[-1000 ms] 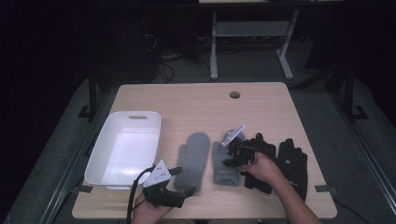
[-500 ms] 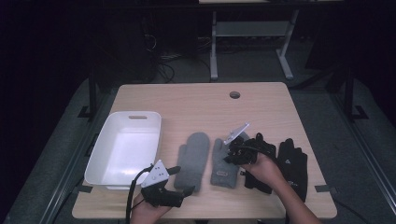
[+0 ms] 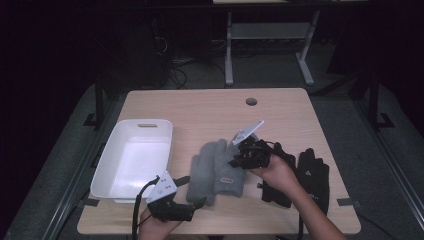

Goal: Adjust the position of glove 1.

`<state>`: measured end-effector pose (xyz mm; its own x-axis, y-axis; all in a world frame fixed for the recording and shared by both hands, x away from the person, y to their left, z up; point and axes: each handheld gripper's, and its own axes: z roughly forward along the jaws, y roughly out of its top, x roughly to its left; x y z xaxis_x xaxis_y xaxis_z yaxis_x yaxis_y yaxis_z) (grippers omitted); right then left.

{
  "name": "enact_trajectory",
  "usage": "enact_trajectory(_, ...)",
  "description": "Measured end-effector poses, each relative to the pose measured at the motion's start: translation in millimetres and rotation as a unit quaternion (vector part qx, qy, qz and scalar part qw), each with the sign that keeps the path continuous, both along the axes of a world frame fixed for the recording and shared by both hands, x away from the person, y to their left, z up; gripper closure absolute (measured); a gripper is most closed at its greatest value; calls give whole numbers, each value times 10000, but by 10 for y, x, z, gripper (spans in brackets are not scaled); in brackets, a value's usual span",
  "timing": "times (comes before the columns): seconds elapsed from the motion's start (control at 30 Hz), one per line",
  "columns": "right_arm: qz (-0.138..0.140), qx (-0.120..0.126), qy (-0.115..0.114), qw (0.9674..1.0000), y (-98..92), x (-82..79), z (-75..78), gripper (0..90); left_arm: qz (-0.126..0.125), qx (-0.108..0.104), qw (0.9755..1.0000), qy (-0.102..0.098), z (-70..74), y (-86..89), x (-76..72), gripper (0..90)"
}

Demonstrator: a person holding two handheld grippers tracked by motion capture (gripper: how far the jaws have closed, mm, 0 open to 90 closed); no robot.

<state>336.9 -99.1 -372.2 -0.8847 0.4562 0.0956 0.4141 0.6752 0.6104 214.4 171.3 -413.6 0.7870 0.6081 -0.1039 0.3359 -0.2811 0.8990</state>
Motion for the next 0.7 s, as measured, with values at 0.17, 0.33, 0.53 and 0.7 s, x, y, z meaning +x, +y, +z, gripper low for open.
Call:
enact_trajectory(0.17, 315, 97, 52, 9994, 328, 57, 55, 829, 138, -25, 9999, 4, 27, 60, 11, 170)
enact_trajectory(0.33, 469, 130, 132, 9987, 557, 82, 70, 829, 274, -73, 9996, 22, 57, 111, 29, 174)
enact_trajectory(0.53, 441, 88, 280, 9986, 696, 112, 27, 829, 336, -93, 9994, 42, 65, 147, 52, 174)
enact_trajectory(0.7, 437, 40, 375, 9983, 741, 130, -35, 828, 371, -165, 9991, 80, 63, 148, 62, 175)
